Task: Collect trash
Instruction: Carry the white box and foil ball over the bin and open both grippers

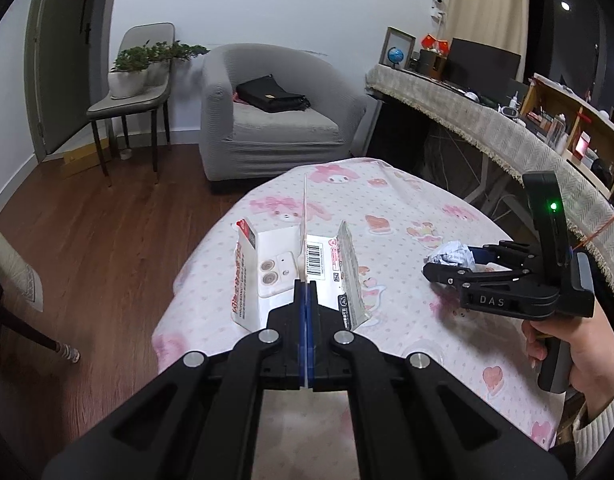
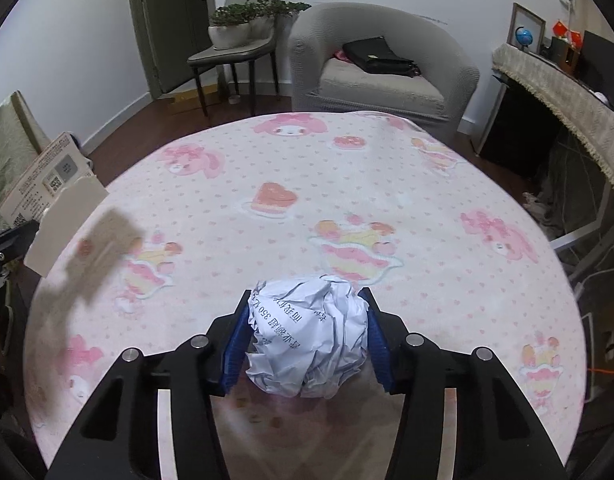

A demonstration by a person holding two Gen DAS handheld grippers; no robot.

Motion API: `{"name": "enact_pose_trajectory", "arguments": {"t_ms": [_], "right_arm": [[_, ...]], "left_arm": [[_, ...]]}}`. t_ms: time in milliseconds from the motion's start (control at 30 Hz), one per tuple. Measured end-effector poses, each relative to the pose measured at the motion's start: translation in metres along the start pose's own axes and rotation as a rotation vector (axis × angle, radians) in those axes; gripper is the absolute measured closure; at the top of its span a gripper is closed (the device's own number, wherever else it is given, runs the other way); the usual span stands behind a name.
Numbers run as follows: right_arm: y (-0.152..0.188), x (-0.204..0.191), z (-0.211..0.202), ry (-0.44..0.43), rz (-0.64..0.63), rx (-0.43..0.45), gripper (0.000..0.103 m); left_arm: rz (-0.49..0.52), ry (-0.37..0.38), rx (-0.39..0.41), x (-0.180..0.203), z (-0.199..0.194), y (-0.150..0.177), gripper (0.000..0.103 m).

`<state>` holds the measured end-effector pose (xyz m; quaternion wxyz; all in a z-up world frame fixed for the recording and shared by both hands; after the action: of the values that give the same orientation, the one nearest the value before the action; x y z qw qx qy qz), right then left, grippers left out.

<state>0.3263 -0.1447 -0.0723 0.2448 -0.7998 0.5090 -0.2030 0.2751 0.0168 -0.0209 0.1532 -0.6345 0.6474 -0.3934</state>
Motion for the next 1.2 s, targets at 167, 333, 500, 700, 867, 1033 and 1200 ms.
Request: {"name": "enact_pose_trajectory", "arguments": {"t_ms": [167, 333, 500, 700, 867, 1033, 1200], "right_arm": [[-0.004, -0.021, -0.012, -0.041, -0.011, 0.036, 0.051], [-0.004, -0.049, -0.031, -0.088, -0.037, 0.095, 0.051], [-0.001, -0.075, -0.049, -0.128, -0.054, 0.13, 0.051], [0.003, -0.102, -0.066, -0.161, -0.068, 0.152, 0.051], [0.013, -0.122, -0.073, -0.182, -0.084, 0.156, 0.051], [0.022, -0.141, -0.081, -0.197, -0.096, 0.164, 0.051], [0.026, -0.161, -0.086, -0.212, -0.114, 0.168, 0.051]], "left_arm": [[0.003, -0.019, 0.002, -0.005, -0.012, 0.007, 0.102], [-0.019, -0.04, 0.02, -0.014, -0.028, 0.013, 0.102], [-0.026, -0.062, 0.019, -0.016, -0.044, 0.026, 0.102], [-0.022, -0.075, 0.012, -0.015, -0.059, 0.045, 0.102], [-0.025, -0.084, 0.009, -0.017, -0.073, 0.059, 0.102], [-0.044, -0.092, 0.014, -0.029, -0.087, 0.075, 0.102], [-0.07, -0.112, 0.007, -0.05, -0.098, 0.094, 0.102]]}}
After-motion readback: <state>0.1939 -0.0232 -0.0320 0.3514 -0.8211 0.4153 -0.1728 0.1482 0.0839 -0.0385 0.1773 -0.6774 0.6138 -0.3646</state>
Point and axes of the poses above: each gripper's, at about its wrist camera, not at the fingertips, and z roughly the way its jaws point, x to its right, y to its underside, the point moved 7 cm from there along z, roughly the way its jaws point, and after that the axes turned 9 degrees about -z, right-handed, at the moved point
